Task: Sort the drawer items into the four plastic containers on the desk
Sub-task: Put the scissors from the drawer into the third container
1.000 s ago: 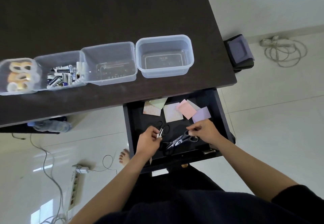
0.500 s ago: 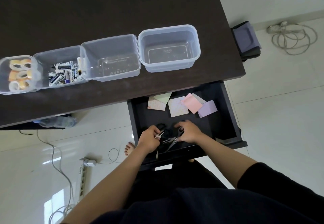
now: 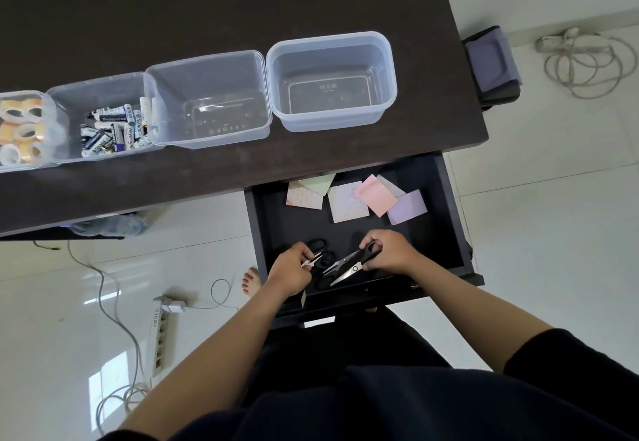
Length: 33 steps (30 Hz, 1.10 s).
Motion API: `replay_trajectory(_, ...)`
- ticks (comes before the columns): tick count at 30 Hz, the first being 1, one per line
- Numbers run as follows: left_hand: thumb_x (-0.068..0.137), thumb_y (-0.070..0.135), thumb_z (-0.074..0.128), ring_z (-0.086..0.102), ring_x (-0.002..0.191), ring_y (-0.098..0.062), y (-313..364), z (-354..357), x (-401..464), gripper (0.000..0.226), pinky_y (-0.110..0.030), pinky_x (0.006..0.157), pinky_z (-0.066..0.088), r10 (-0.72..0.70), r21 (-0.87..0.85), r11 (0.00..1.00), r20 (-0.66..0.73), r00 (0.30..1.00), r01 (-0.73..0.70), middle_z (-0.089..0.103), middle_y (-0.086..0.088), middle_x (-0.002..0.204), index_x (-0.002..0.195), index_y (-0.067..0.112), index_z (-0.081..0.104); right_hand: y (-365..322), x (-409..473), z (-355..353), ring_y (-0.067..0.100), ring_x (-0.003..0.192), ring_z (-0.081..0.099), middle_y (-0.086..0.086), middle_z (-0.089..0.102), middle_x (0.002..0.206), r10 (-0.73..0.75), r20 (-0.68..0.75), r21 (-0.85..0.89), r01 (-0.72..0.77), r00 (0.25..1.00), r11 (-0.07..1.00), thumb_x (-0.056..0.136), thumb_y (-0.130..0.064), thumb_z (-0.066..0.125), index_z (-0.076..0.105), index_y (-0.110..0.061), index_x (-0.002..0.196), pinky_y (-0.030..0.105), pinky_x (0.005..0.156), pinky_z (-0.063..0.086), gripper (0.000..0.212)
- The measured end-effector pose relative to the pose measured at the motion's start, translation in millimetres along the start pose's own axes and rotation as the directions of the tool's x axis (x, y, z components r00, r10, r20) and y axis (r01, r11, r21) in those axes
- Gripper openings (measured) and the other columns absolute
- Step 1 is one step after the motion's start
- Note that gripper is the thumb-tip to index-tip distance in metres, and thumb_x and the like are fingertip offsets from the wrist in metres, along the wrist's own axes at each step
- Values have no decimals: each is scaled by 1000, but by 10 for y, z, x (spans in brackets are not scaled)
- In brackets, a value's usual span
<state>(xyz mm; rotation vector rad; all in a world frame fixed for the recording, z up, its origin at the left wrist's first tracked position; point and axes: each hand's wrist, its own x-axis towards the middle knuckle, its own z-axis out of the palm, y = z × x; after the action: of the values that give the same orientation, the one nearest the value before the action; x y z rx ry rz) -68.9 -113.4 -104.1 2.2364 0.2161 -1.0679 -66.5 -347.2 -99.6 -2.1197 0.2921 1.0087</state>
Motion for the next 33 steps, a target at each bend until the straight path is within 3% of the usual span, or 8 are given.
replay_trajectory(4,87,5,55,57,79,-17,-11,19,-12,19,-28,69,46,-11,-15,1000,-26,1000,11,58,1,93,92,23,53,-78,11,-75,22,91,61,-2,55,83,-27,4,7,27,1000,1000,62,-12,84,67,-19,97,23,74,45,40)
replay_trajectory(10,87,5,56,57,81,-18,5,0,-30,18,-31,73,47,-22,-40,999,-39,999,20,57,2,92,93,22,53,-174,121,385,26,116,49,6,42,127,-69,110,-251,95,992,963,69,-15,81,49,-19,126,37,97,45,67)
replay_trajectory(13,87,5,57,57,80,-18,7,0,-34,18,-30,73,48,-27,-47,999,-31,999,25,56,3,90,93,22,54,-220,107,494,28,121,39,5,46,126,-172,38,-598,160,984,785,76,-30,74,49,-18,124,39,98,35,56)
replay_trajectory(15,86,4,57,56,80,-17,3,2,-48,18,-29,73,47,-26,-50,998,-25,999,25,56,4,87,93,21,54,-232,133,503,28,122,38,5,49,126,-197,74,-685,194,978,702,79,-34,70,50,-15,124,38,98,33,53)
replay_trajectory(19,87,4,57,56,79,-16,-1,15,-93,18,-30,74,48,-31,-77,997,-23,999,29,55,6,86,95,21,55,-188,184,520,28,125,41,7,53,125,-112,115,-637,159,987,754,82,-35,66,58,-14,118,39,100,35,42)
replay_trajectory(23,86,3,55,57,80,-17,-7,30,-160,20,-28,71,48,-48,-116,992,-32,998,44,57,4,90,93,22,55,-155,191,547,25,119,44,4,56,117,-110,71,-565,131,991,815,78,-33,67,63,-15,104,35,91,41,32)
replay_trajectory(28,86,1,53,63,88,-19,33,-11,-251,23,-23,70,47,-26,-168,986,-68,997,14,58,2,93,93,22,53,-161,138,405,24,76,58,1,58,74,-67,46,-383,79,997,921,65,-22,69,53,-16,67,26,58,40,17)
replay_trajectory(33,86,1,53,66,87,-20,122,-177,-384,27,-30,76,51,57,-213,973,-162,985,-91,59,2,92,91,28,53,-163,-34,131,20,62,54,-1,57,64,-95,-58,-237,79,994,968,59,-22,74,57,-11,65,28,53,41,21)
